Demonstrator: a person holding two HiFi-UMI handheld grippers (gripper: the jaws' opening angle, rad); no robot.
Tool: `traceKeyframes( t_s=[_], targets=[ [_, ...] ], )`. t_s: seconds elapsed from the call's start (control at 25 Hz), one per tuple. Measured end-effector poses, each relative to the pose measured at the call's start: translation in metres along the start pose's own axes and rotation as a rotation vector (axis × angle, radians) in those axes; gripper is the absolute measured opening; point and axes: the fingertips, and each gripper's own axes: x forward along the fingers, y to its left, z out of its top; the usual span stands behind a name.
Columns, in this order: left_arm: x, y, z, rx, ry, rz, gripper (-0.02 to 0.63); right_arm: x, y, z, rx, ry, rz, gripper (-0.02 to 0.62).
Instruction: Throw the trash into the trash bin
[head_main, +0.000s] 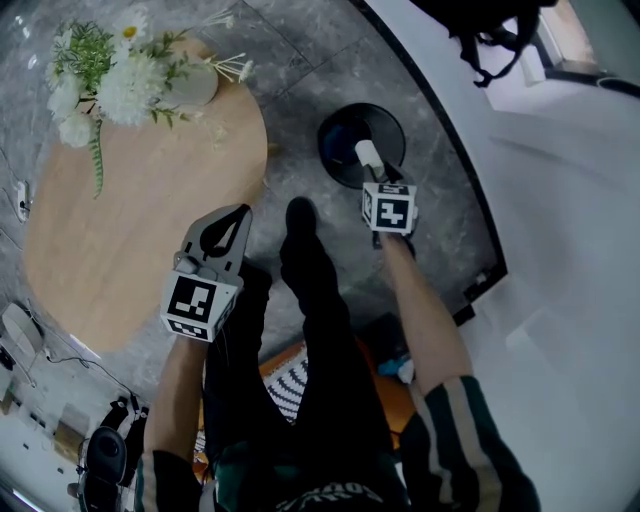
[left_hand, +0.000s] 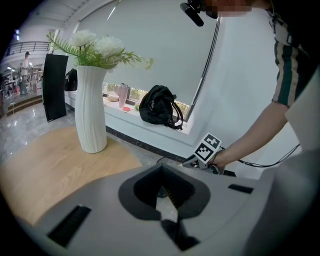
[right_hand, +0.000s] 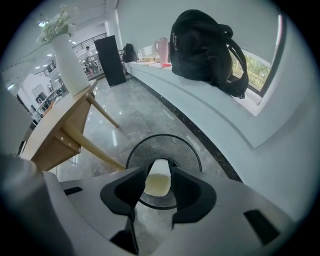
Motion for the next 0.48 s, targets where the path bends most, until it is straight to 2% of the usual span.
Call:
traceKeyframes(
  t_s=[0.16, 0.36, 0.48],
  targets=[
    [-0.005, 0.004, -0.004, 0.001, 0.008, 0.008, 0.0, 0.0, 0.008, 0.0, -0.02, 0.01, 0.032, 0.149],
    [-0.009, 0.001, -0.004, -0.005, 0.006, 0.015, 0.0, -0.005, 0.009, -0.006, -0.019, 0.024, 0.033, 0.146],
    [-0.015, 0.0, 0.0, -0.006, -0.006, 0.017, 0.0, -0.011, 0.006, -0.003, -0.042, -0.004, 0.02, 0.092]
  ],
)
